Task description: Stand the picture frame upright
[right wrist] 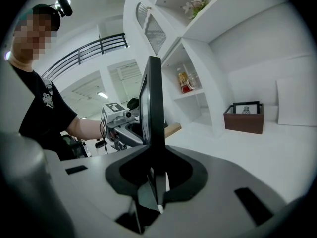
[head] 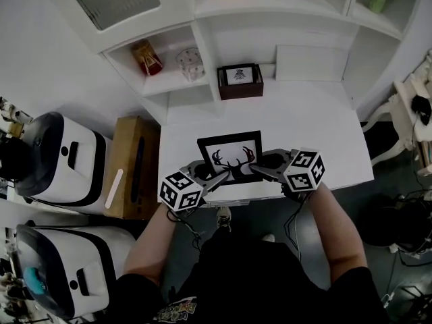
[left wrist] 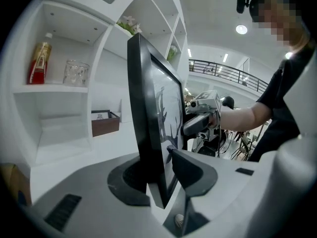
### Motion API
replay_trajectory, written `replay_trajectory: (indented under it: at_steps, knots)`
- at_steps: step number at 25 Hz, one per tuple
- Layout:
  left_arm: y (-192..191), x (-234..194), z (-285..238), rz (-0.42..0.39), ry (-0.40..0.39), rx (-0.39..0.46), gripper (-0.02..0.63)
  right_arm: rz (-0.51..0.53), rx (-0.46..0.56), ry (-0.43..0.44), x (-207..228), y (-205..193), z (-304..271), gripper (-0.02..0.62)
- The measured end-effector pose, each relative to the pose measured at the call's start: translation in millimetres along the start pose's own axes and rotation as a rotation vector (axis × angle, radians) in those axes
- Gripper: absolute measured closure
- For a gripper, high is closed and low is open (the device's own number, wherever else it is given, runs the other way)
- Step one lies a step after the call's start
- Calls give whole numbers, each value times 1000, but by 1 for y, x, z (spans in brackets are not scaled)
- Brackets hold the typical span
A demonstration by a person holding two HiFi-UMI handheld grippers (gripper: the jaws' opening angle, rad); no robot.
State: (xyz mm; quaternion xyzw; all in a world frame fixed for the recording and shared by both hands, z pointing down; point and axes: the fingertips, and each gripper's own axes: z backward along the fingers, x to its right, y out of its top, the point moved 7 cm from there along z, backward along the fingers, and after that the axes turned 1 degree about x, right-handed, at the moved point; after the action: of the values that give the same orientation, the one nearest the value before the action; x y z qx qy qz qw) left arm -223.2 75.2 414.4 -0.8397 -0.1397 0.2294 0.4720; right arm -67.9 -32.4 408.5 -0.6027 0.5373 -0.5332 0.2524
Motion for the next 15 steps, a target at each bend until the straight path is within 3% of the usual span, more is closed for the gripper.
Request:
replay_trajectory:
  at_steps: [15]
  knots:
    - [-2, -96, 21, -73, 0, -52, 466, 26, -93, -47, 37, 30, -84, 525]
